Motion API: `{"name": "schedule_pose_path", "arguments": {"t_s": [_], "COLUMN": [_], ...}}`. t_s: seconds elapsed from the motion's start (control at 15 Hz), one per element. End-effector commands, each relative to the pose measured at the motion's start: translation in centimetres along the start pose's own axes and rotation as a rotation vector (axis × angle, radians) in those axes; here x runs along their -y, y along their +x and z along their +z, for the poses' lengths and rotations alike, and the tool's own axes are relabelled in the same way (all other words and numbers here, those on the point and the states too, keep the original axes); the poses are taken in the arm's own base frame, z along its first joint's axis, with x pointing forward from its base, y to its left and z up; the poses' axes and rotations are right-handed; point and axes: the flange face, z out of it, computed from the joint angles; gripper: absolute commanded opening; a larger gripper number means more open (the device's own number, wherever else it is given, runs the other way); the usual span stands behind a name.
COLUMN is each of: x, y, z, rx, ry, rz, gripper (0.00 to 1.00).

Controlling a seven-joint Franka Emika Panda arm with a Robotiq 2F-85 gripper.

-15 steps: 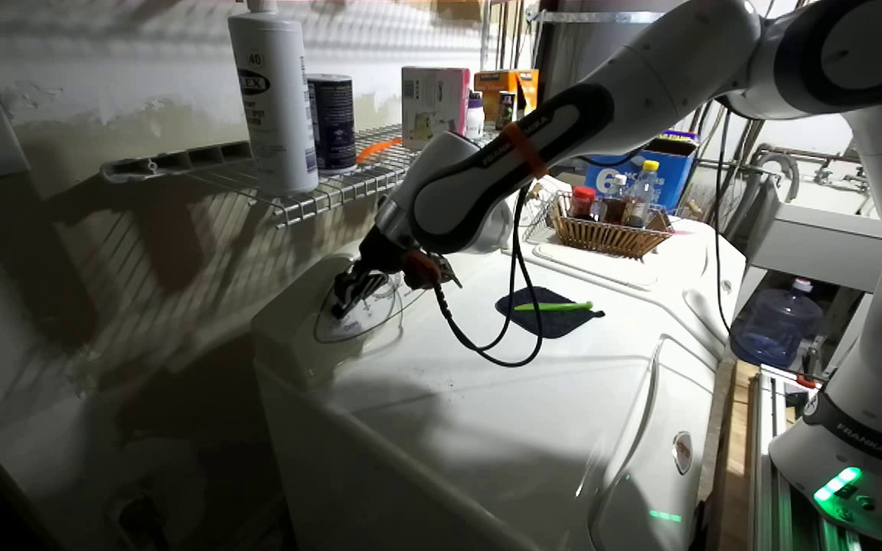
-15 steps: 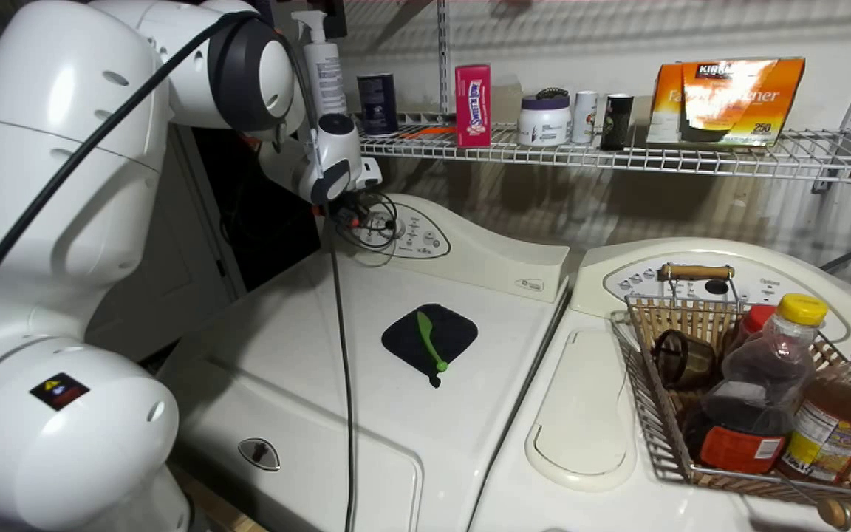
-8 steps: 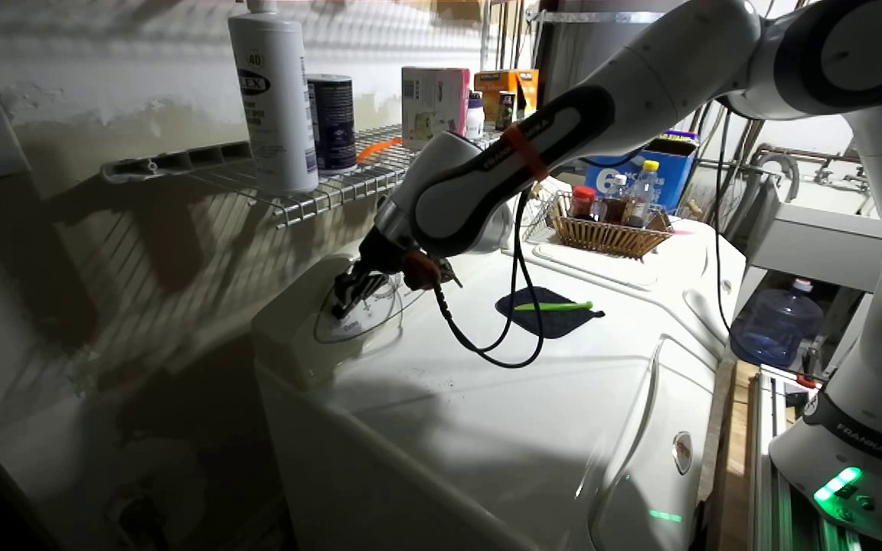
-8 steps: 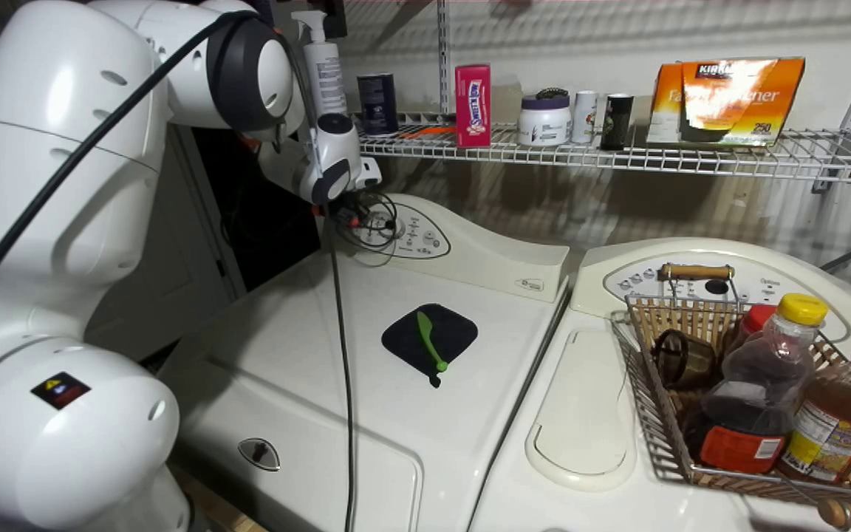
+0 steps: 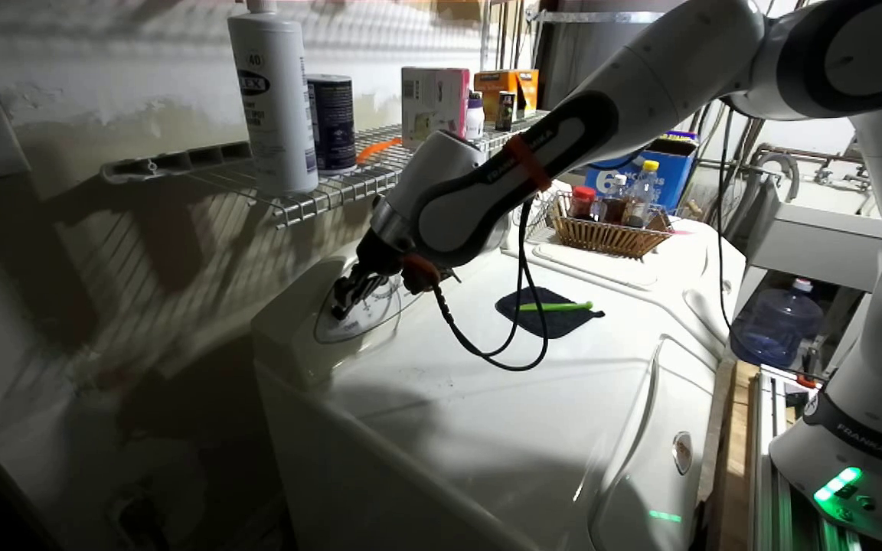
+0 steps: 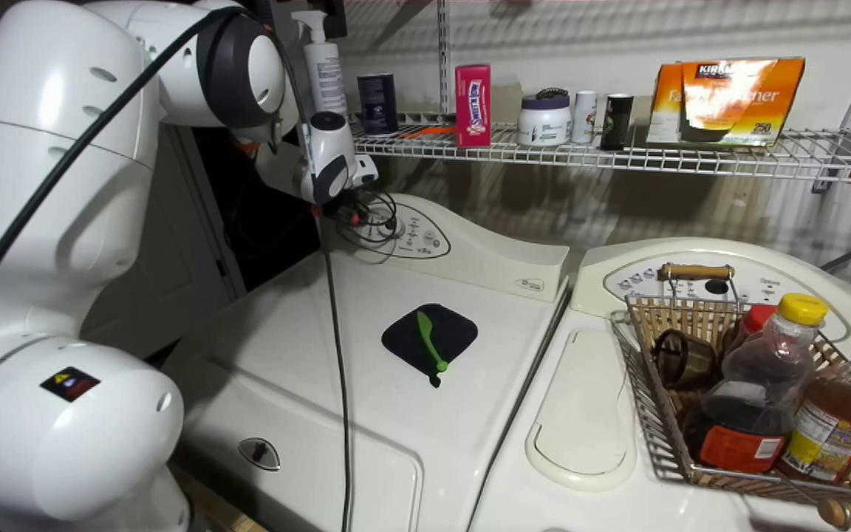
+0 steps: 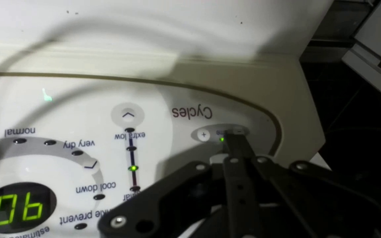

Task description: Press a button on the left washing machine

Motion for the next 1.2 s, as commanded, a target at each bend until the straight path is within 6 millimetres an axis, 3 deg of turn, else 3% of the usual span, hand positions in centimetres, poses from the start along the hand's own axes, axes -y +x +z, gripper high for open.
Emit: {"name": "schedule_pose_path", "arguments": {"t_s": [0.0, 0.27, 0.33, 0.47, 0.73, 0.93, 1.13], "x": [1.5, 4.7, 4.6, 4.5, 3.3, 2.4, 2.8], "y": [0.9, -1.0, -1.7, -2.7, -4.5, -5.2, -5.6], "z": [-0.3, -5.1, -6.4, -9.3, -15.0, -19.4, -23.2], "rx": [0.093, 0.317, 0.38, 0.492, 0.639, 0.648, 0.613], "ry": [0.064, 0.153, 0.122, 0.074, -0.068, -0.18, -0.309], "rz": [0.007, -0.005, 0.009, 0.036, 0.117, 0.232, 0.312], "gripper": [0.0, 0.03, 0.27, 0.32, 0.58, 0.8, 0.99]}}
